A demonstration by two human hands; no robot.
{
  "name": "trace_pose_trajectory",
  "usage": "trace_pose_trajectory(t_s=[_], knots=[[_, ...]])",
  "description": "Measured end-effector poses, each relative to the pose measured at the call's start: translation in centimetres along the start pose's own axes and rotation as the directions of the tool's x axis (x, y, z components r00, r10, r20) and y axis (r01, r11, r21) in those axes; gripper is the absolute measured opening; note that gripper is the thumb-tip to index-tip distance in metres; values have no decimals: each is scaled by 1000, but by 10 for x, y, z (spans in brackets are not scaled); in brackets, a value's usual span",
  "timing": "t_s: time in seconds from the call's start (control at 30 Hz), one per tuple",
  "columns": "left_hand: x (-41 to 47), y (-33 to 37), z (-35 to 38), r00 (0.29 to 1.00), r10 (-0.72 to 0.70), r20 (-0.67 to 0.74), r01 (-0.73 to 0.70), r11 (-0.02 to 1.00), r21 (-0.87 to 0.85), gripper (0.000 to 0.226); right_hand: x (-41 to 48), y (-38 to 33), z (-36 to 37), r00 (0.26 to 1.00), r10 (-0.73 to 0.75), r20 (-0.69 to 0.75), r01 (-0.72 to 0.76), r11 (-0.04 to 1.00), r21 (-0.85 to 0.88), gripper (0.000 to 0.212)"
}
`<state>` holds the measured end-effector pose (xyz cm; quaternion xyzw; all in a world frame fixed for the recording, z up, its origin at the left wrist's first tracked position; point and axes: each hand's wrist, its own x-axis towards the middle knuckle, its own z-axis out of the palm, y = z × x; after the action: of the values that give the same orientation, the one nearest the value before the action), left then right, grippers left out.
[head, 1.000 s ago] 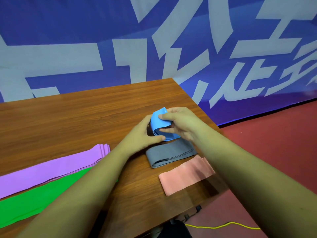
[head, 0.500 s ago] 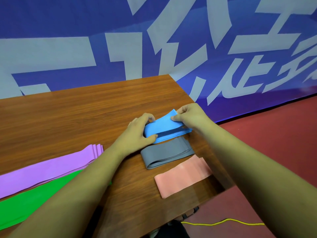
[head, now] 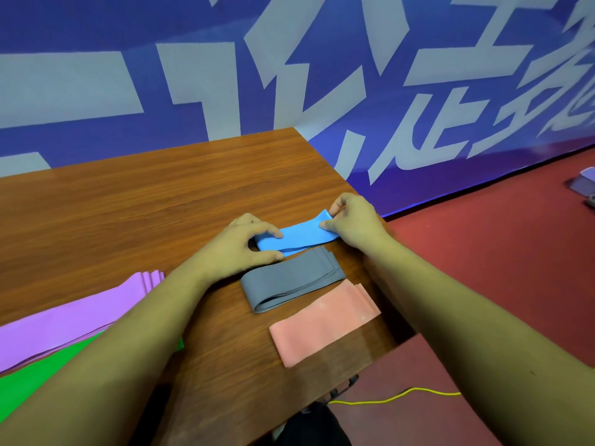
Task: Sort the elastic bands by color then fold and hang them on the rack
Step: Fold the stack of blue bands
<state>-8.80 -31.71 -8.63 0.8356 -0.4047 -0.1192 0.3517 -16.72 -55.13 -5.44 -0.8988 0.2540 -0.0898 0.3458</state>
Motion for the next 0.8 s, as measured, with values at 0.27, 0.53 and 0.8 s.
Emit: trace_pose_trajectory(t_s=[0.27, 0.53, 0.8], knots=[[2, 0, 10, 998, -39, -56, 42, 997, 58, 27, -16, 15, 15, 974, -203, -106, 186, 971, -150, 21], [-31, 30, -32, 982, 1, -188, 12, 998, 64, 15, -52, -39, -3, 956, -289, -53, 271, 936, -224, 31], [-195, 36, -79, 900, -152, -410, 185, 982, 43, 7, -166, -115, 40, 883, -465, 60, 466, 885, -3, 24]])
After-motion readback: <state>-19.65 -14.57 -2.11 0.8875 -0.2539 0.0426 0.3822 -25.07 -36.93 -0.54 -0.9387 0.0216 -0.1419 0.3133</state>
